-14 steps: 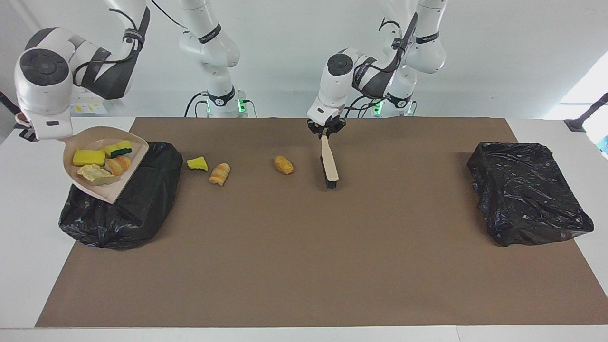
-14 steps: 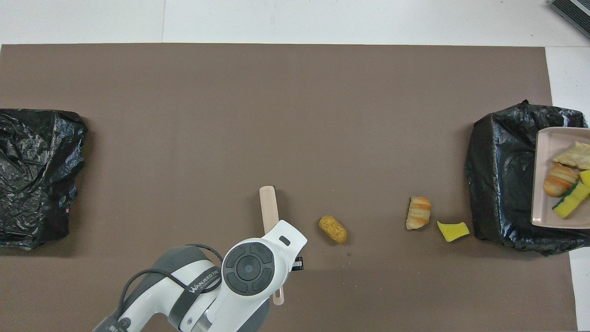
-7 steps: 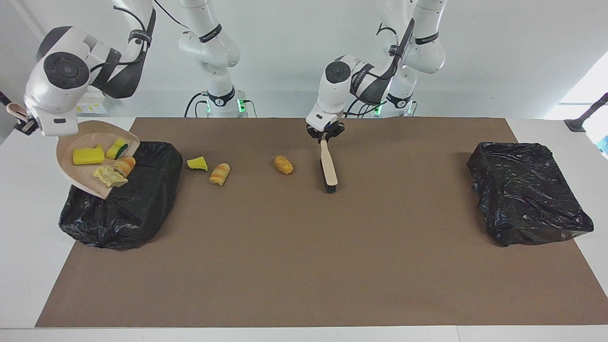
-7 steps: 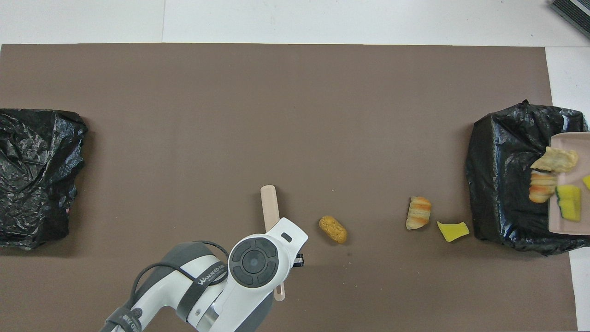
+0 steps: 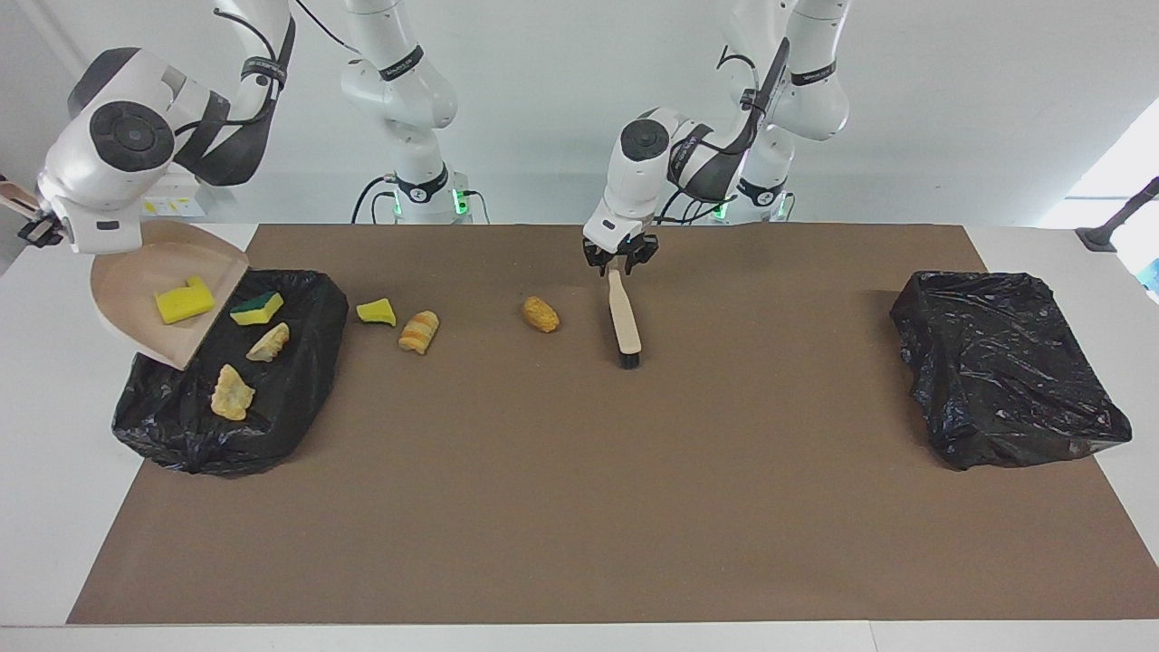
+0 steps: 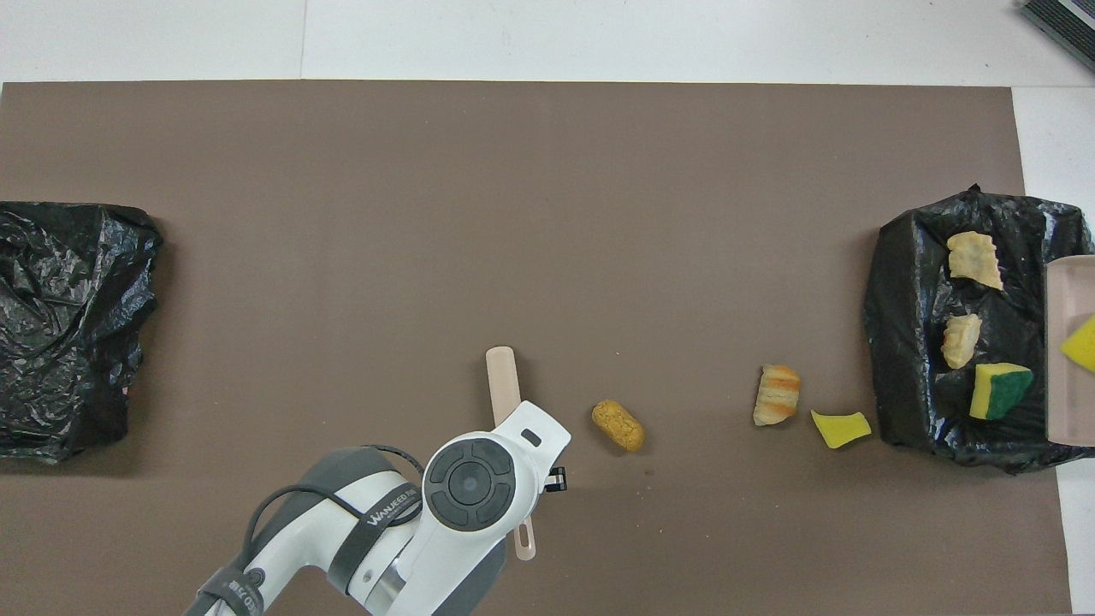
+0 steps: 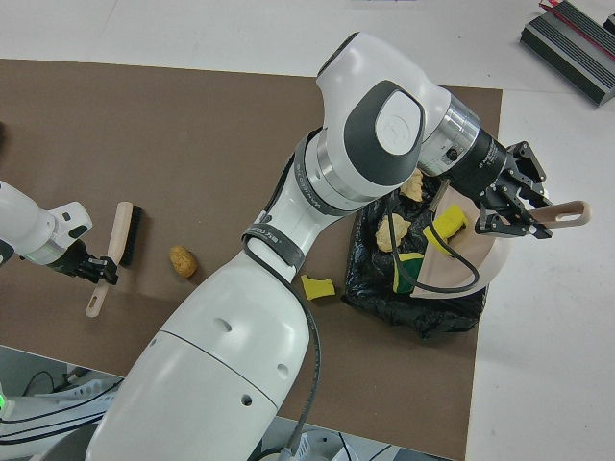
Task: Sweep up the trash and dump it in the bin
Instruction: 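Lower the brush onto the mat and withdraw the left gripper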
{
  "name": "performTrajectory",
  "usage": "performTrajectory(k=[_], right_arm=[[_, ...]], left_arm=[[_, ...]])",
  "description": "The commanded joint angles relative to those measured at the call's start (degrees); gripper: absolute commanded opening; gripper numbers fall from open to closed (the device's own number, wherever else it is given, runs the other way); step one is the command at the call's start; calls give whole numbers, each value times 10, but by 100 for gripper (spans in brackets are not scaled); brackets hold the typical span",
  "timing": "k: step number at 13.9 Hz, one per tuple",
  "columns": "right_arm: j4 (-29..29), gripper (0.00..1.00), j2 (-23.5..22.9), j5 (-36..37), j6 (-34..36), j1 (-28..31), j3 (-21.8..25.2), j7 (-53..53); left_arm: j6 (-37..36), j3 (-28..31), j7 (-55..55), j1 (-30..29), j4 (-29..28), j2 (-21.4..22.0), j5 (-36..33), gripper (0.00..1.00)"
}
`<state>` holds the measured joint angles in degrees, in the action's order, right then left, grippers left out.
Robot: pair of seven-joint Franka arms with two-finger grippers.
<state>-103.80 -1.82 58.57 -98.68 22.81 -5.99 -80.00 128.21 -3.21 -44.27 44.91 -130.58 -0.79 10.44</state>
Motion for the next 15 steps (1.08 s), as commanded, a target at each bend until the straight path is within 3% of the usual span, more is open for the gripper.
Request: performTrajectory(k=[1, 4, 6, 9, 15], right_arm=[[-16, 0, 16, 34, -3, -2, -3, 19], [-16, 0, 25, 50, 1, -4, -10, 20], [-15, 0, 29, 87, 2, -35, -10, 24], [-12, 0, 36, 111, 3, -36, -10, 17], [1, 0, 35, 86, 5, -36, -12, 13]], left_arm=[[-5, 7, 3, -17, 7, -4, -1, 100], [-19, 7, 7, -65, 23, -2, -7, 100], [-51, 8, 47, -98, 37, -2, -9, 100], [-106, 11, 116, -151, 49, 14, -9, 100], [-255, 12, 306, -285, 63, 98, -9, 100]])
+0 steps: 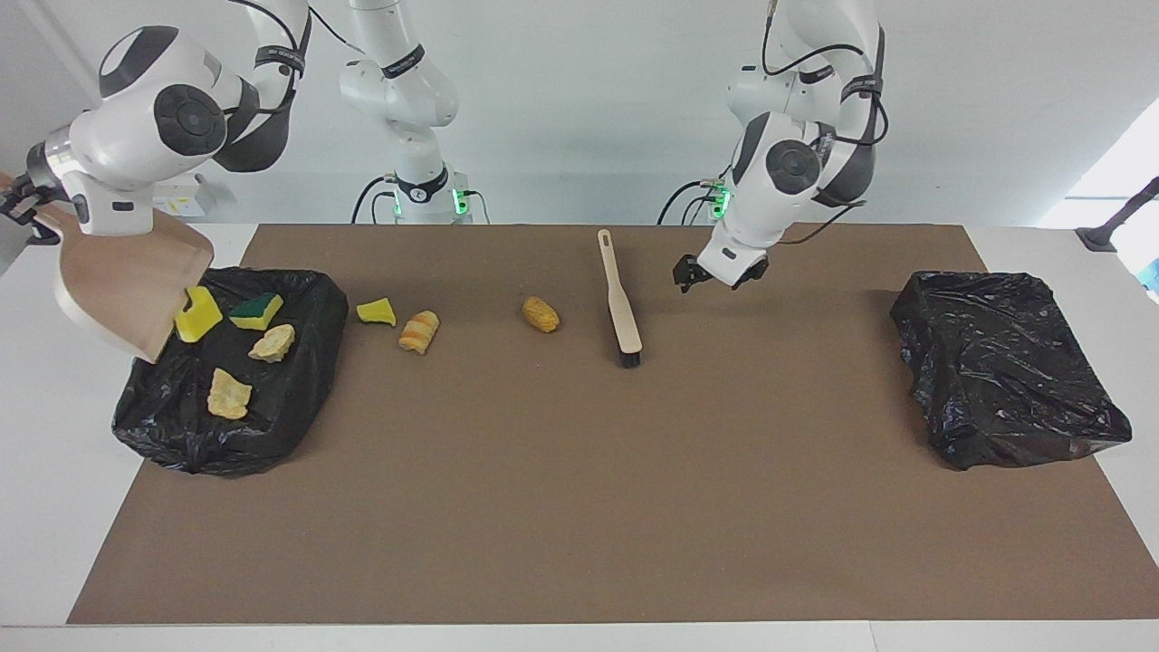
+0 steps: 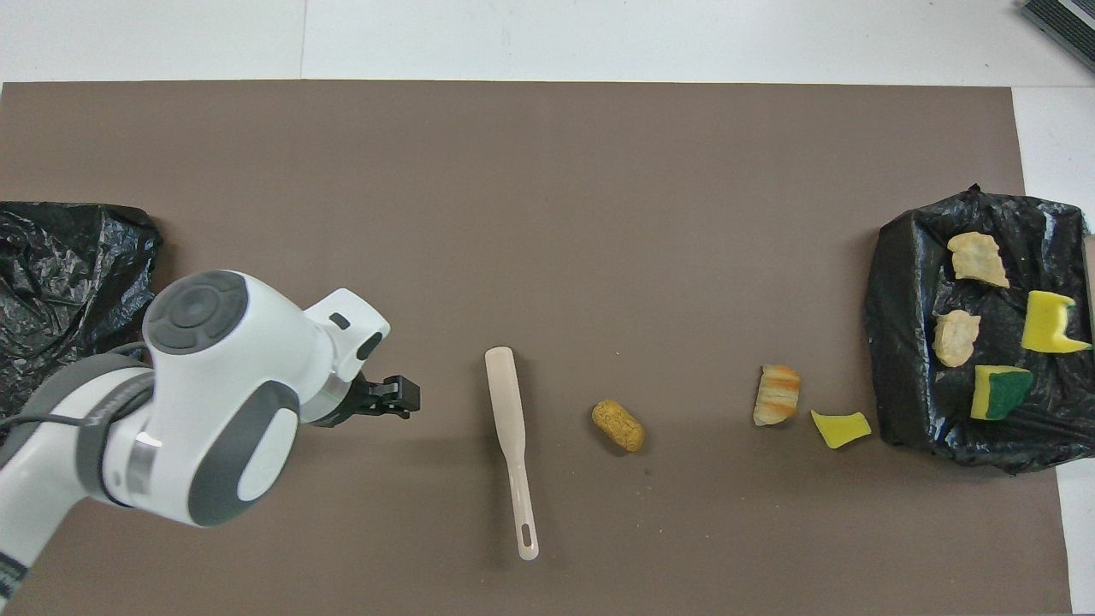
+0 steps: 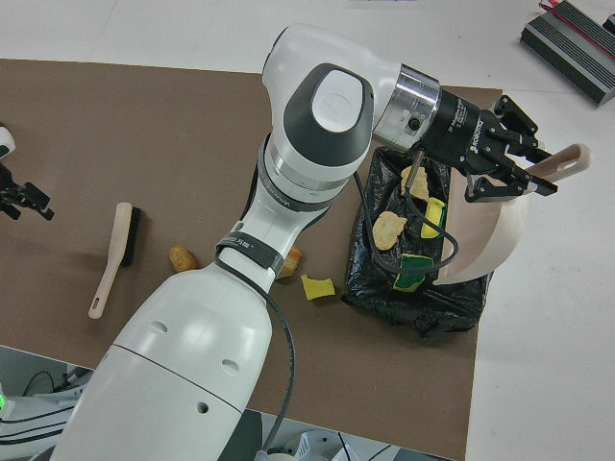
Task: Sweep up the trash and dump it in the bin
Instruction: 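Lower the brush onto the mat and withdraw the left gripper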
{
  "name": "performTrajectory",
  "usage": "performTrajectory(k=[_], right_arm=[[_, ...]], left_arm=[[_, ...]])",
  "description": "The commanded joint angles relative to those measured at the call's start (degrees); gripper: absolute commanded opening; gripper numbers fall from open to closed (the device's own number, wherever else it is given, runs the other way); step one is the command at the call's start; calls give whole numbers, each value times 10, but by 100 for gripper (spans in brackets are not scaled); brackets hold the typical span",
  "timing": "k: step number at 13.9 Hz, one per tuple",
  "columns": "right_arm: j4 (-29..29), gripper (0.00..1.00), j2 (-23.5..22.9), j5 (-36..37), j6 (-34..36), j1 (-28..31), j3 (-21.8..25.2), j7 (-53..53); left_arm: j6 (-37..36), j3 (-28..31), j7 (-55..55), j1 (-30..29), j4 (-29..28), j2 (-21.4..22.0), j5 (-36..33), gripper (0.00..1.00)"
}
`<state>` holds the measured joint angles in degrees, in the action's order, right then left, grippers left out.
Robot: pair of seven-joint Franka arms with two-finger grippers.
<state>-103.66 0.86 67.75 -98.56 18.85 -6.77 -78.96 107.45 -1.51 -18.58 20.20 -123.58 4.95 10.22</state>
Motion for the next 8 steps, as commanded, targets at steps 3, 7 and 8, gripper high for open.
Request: performTrajectory(k=[3, 7, 8], right_arm=[[10, 0, 10, -94, 34, 3, -5, 8], [18, 0, 8, -259, 61, 4, -11, 42], [18, 0, 8, -305, 61, 5, -10, 69]], left_arm=[[-68, -3, 88, -89, -6, 55, -8, 100], [-68, 3, 106, -133, 18, 53, -70, 100], [-68, 3, 119, -149, 29, 52, -71, 100]])
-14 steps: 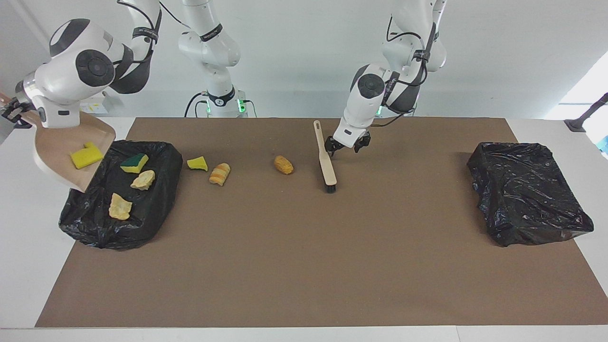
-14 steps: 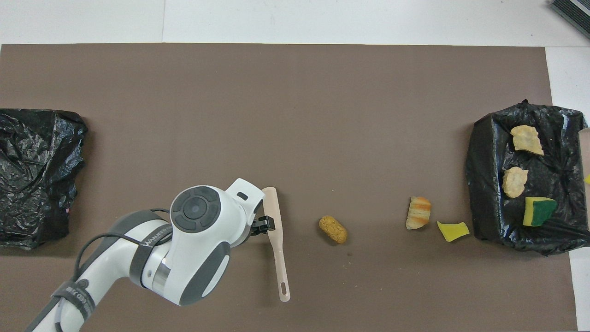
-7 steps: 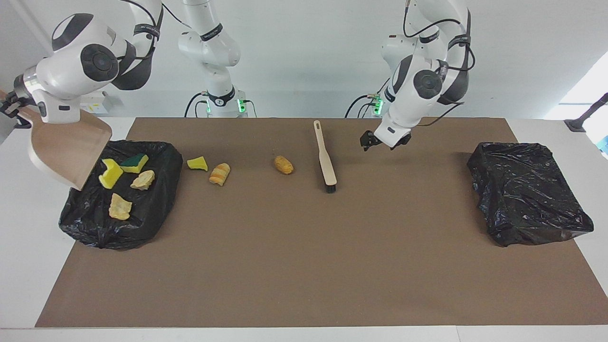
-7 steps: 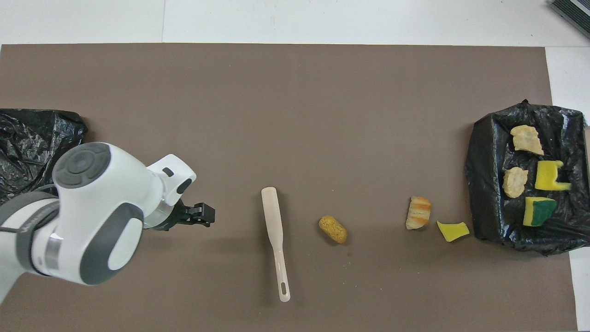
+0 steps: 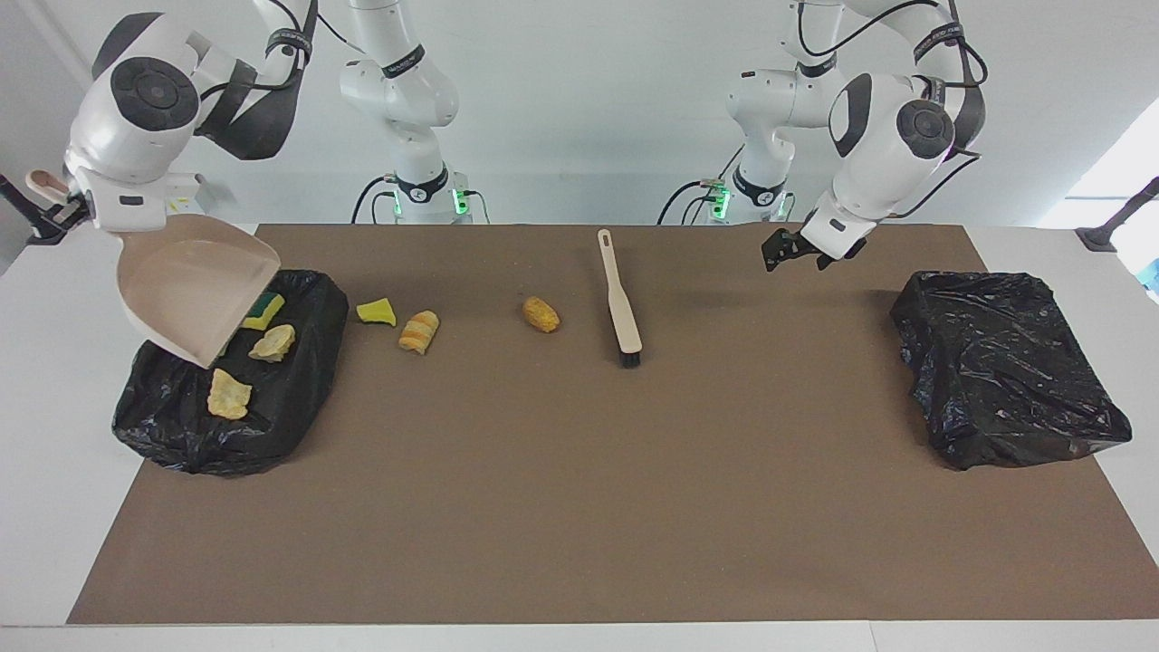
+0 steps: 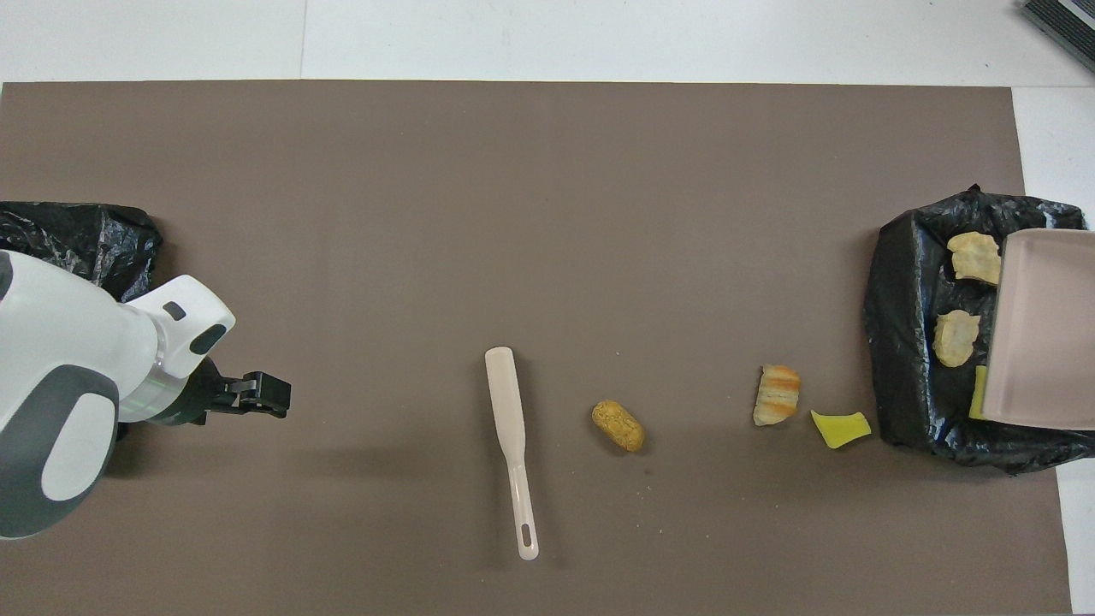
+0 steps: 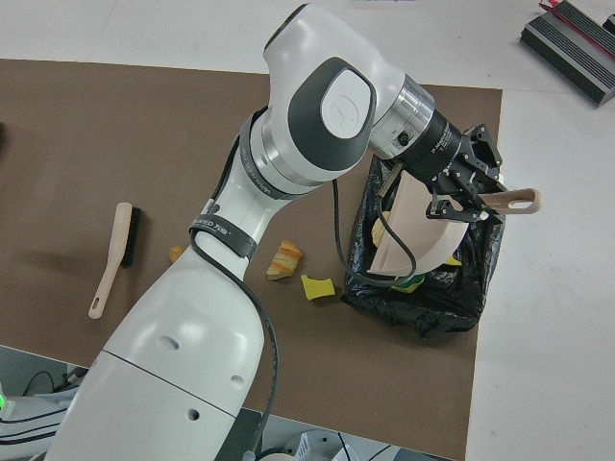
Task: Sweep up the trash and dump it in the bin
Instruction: 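Lower the brush onto the mat and withdraw the left gripper, then bring the dustpan back and set it down with the right gripper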
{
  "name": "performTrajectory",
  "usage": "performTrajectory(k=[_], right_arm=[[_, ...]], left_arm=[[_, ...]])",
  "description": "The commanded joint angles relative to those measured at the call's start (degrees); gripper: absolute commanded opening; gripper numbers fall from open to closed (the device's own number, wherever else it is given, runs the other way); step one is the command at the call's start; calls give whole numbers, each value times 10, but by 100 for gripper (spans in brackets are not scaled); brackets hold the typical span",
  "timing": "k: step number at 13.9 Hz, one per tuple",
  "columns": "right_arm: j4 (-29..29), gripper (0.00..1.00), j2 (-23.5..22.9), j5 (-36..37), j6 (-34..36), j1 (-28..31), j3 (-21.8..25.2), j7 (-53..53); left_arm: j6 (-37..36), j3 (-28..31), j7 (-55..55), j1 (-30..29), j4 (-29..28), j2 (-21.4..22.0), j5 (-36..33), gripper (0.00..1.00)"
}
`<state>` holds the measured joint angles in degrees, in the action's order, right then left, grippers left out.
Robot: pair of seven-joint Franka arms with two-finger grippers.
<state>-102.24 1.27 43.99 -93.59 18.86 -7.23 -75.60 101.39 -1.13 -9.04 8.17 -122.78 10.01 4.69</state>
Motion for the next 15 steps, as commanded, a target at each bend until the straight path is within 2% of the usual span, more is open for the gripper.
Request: performTrajectory(k=[1, 4, 9, 12, 15], right_arm=[[1, 0, 6, -94, 13, 4, -5, 60], [-5, 0, 13, -165, 38, -7, -7, 137], [-10, 0, 17, -243, 69, -96, -7, 326], [-10, 0, 5, -310, 69, -157, -7, 510], [11, 0, -27, -362, 51, -224, -7, 689]], left_arm=[[-8, 0, 38, -39, 33, 2, -16, 100], [-45, 0, 73, -68, 86, -3, -20, 100], [-89, 1, 118, -88, 177, -2, -54, 100], [-88, 1, 115, -87, 226, -6, -53, 100], [-97, -2, 110, -86, 241, -3, -46, 100]])
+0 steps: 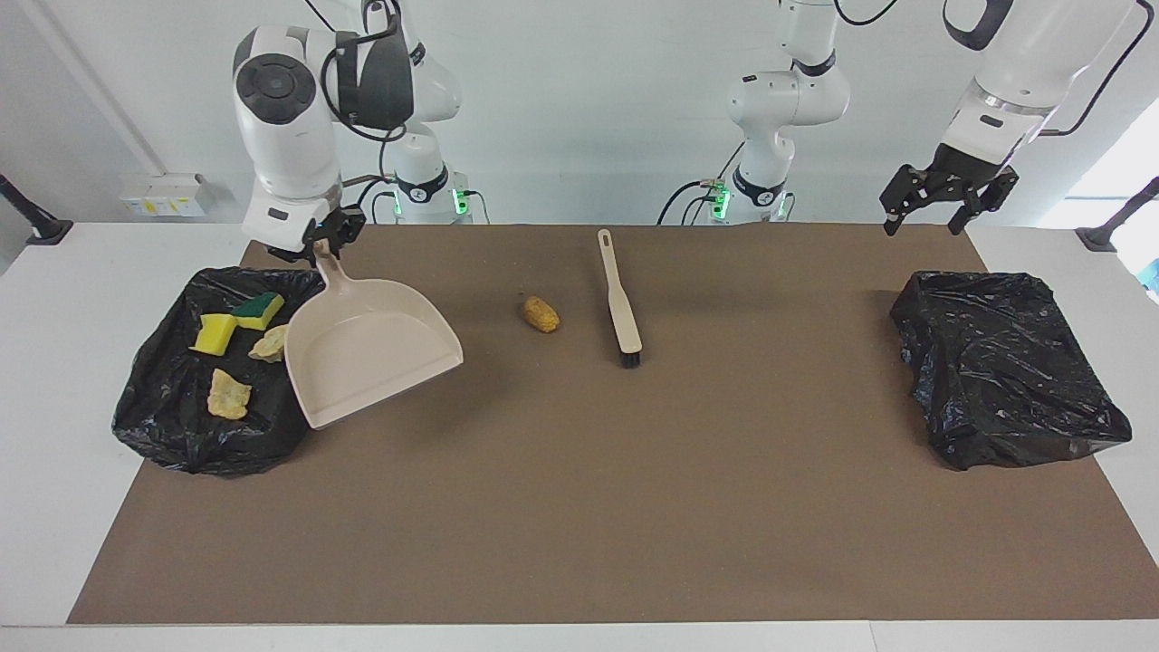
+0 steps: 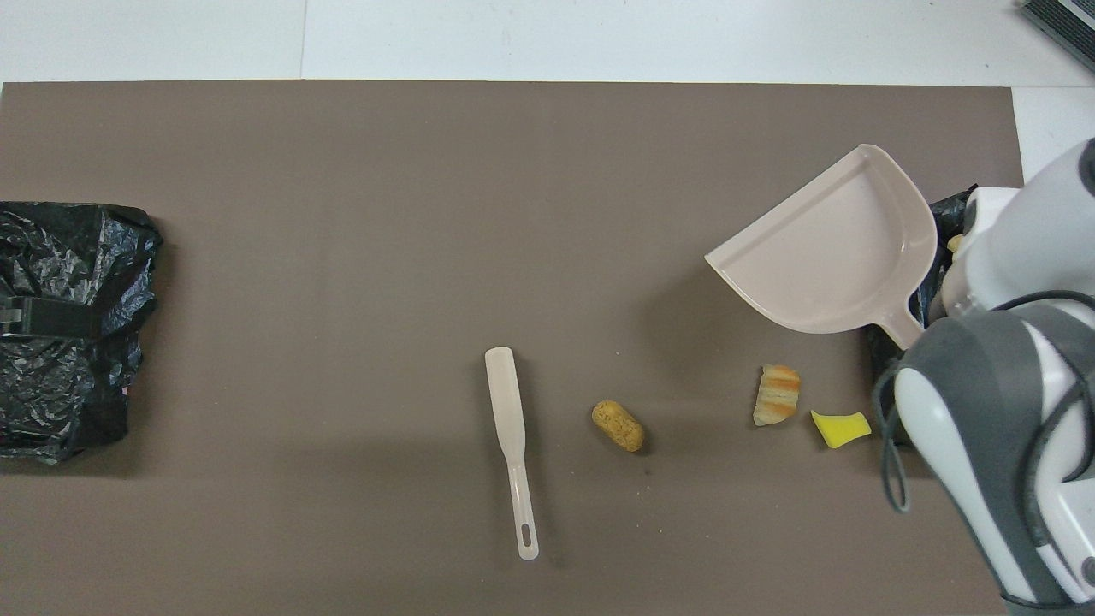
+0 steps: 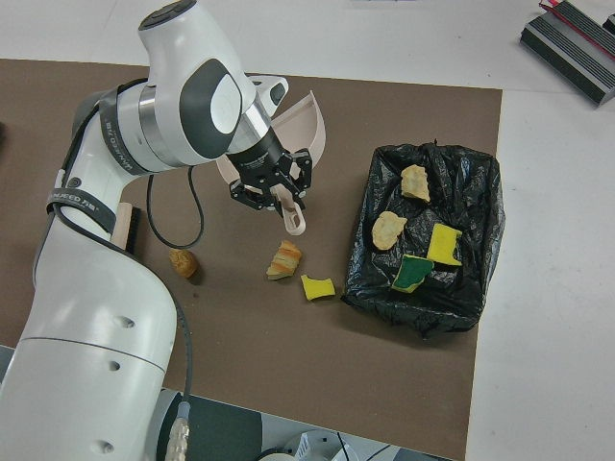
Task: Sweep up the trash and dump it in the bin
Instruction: 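Bring the dustpan back and set it down with the right gripper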
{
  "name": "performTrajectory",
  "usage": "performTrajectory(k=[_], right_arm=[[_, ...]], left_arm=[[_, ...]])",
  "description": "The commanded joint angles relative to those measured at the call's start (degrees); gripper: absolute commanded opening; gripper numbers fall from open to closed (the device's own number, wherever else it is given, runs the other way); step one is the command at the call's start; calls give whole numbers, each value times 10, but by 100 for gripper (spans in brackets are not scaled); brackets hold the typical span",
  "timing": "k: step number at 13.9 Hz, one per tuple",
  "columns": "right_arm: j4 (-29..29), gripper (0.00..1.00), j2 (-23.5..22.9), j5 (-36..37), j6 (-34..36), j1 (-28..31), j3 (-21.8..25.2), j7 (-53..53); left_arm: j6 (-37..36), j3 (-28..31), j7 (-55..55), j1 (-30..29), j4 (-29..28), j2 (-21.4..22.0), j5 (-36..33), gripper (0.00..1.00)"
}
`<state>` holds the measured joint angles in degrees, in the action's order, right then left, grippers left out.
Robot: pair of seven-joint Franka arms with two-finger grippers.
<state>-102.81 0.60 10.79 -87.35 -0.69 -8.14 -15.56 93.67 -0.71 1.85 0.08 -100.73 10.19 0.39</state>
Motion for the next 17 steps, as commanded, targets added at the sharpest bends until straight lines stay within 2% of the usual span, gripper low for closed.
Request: performTrajectory(k=[1, 3, 5, 7, 10, 13, 15, 17], right_arm=[[23, 0, -35, -42, -20, -47, 2, 128], [48, 0, -69, -63, -48, -76, 2, 186], [92, 0, -126, -83, -60, -130, 3, 229], [132, 0, -176, -89, -78, -155, 2, 314], [174, 0, -238, -103, -131, -194, 3, 383], [236, 0, -315, -122, -194, -215, 2, 474], [259, 0, -355, -144, -240, -219, 2, 487], [278, 0, -380, -152, -258, -220, -1, 494]], left_arm=[[-37, -5, 1, -5, 35, -5, -1, 100], [-54, -3, 3, -8, 60, -4, 15, 100], [-59, 0, 7, -9, 55, 4, 15, 100], [-67, -1, 0, -8, 61, 3, 15, 100], [-75, -5, -7, -9, 91, -6, 19, 100], [-77, -3, -2, -6, 90, -4, 18, 100], [-88, -3, 3, -6, 81, 4, 18, 100], [-103, -3, 5, -8, 79, 6, 18, 100]])
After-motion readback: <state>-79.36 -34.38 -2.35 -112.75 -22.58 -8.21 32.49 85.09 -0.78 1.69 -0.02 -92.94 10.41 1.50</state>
